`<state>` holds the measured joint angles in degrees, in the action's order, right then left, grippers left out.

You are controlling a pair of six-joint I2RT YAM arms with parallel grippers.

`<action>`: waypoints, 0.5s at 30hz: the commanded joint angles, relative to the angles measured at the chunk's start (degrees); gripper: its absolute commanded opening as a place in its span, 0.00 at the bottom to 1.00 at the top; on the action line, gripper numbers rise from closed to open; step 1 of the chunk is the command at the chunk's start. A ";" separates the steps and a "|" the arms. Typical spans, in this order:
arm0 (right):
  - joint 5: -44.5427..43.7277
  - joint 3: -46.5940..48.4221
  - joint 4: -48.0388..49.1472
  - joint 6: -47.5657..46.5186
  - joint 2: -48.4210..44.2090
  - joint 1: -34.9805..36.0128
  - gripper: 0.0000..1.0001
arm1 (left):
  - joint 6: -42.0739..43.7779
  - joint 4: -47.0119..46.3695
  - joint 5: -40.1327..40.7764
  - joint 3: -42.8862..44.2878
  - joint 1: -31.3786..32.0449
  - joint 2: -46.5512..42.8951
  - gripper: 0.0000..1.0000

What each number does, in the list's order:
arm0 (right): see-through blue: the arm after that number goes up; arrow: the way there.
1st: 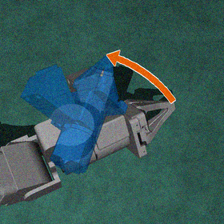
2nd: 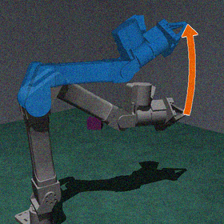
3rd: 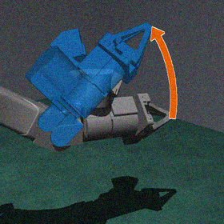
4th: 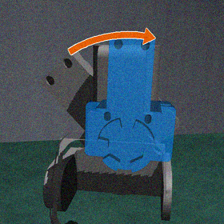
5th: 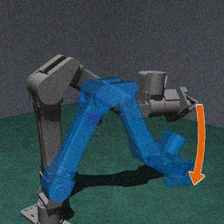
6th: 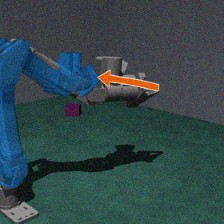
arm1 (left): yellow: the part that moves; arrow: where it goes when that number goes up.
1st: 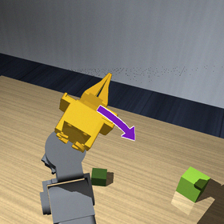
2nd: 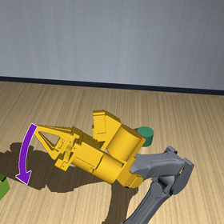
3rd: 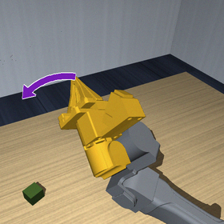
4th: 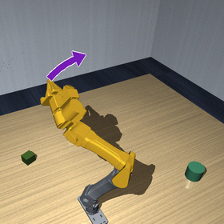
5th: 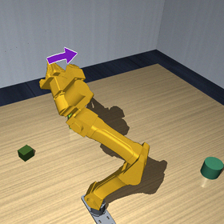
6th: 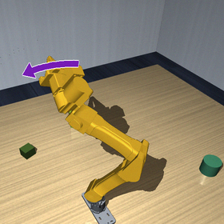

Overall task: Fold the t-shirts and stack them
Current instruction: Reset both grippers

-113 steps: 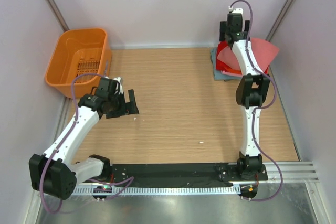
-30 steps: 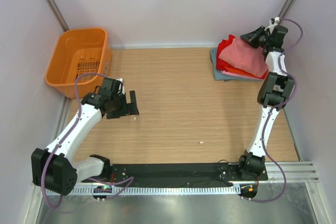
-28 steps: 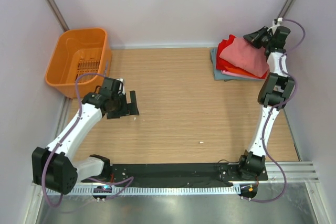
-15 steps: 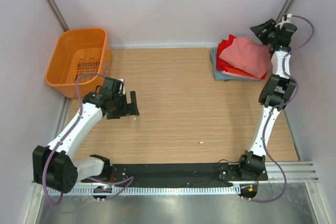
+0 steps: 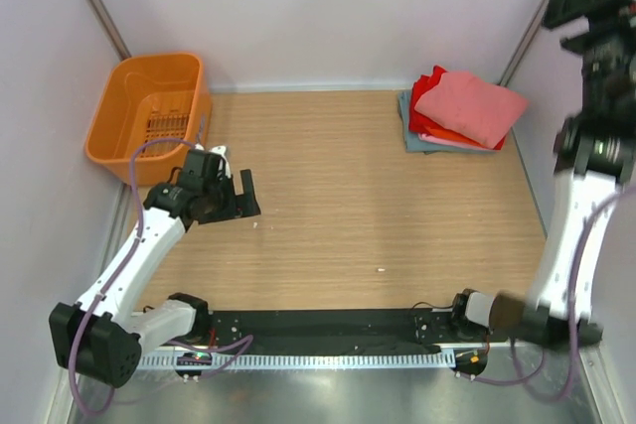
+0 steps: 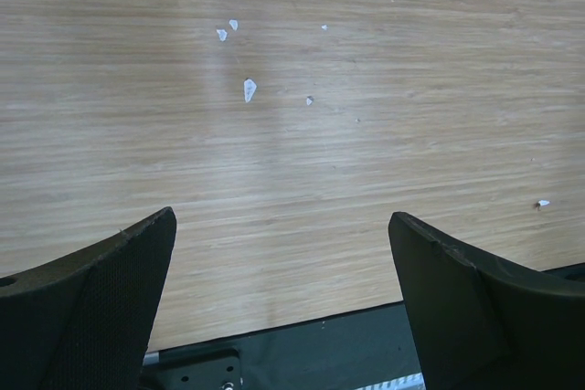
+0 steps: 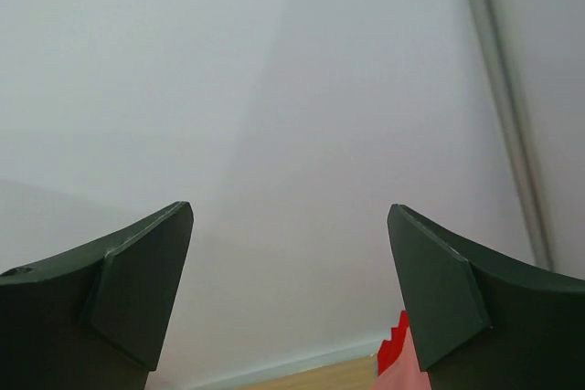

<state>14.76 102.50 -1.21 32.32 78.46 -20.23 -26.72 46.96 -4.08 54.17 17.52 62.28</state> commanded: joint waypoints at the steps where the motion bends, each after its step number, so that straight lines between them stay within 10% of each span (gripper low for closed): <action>1: -18.24 -18.26 -12.21 -3.57 -11.45 0.01 0.95 | -0.09 -0.99 0.12 0.14 0.24 -1.72 1.00; 15: -10.46 -49.93 -30.95 -3.40 -33.60 0.10 0.94 | -0.09 -1.43 0.30 -0.03 0.50 -4.18 1.00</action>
<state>3.75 52.77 -30.46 27.51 54.72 -20.25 -26.74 46.96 -4.10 54.17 17.78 59.55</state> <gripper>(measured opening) 0.928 0.996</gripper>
